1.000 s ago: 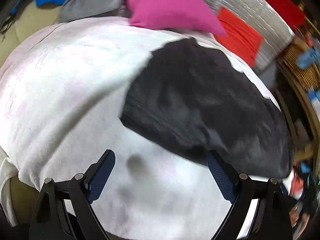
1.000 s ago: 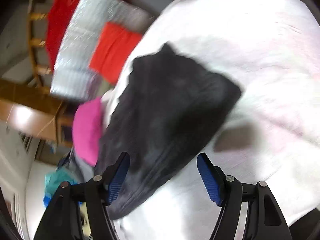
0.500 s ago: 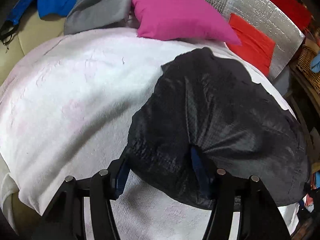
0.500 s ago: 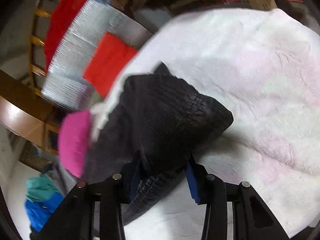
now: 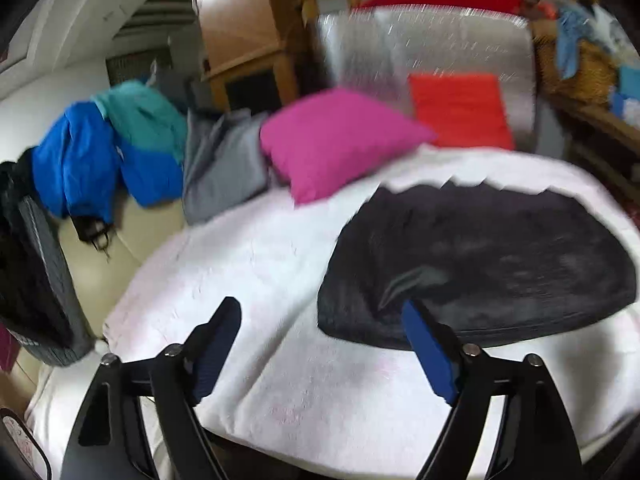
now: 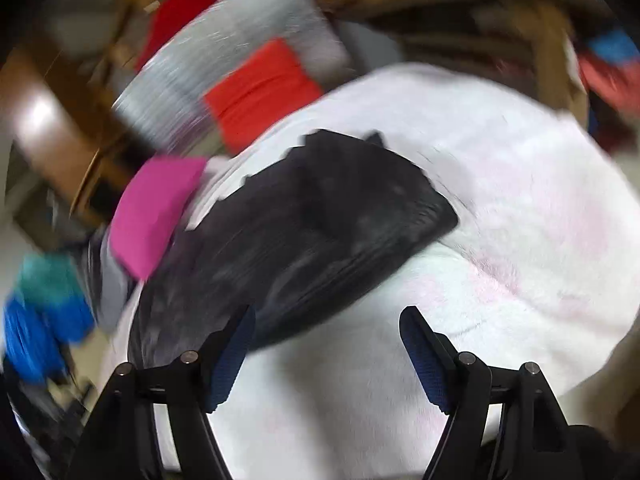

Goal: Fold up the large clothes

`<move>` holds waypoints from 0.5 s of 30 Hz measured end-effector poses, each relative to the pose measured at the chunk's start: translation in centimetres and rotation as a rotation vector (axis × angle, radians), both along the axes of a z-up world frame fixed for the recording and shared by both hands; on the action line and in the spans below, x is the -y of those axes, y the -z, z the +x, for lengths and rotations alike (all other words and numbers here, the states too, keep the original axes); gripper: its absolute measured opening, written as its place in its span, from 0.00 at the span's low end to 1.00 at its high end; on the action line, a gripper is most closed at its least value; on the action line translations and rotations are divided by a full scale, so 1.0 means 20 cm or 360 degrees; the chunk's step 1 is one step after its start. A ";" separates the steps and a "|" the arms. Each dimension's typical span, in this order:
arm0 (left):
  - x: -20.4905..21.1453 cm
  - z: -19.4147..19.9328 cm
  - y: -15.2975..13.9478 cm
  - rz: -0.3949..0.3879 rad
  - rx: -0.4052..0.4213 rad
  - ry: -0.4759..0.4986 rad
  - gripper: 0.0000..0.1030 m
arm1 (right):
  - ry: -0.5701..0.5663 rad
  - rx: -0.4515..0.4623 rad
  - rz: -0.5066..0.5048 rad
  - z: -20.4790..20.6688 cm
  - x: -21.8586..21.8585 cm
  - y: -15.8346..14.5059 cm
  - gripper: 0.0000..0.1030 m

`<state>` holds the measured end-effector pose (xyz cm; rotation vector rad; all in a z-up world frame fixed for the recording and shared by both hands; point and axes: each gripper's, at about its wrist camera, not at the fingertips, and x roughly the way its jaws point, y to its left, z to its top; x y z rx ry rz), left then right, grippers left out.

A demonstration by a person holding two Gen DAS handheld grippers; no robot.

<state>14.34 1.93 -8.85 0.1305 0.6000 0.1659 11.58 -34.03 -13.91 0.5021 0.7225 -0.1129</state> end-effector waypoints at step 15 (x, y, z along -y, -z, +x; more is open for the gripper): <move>0.04 -0.58 -0.61 -0.0075 0.0371 0.0039 0.91 | -0.0247 0.0299 -0.0689 -0.61 -0.48 -0.75 0.80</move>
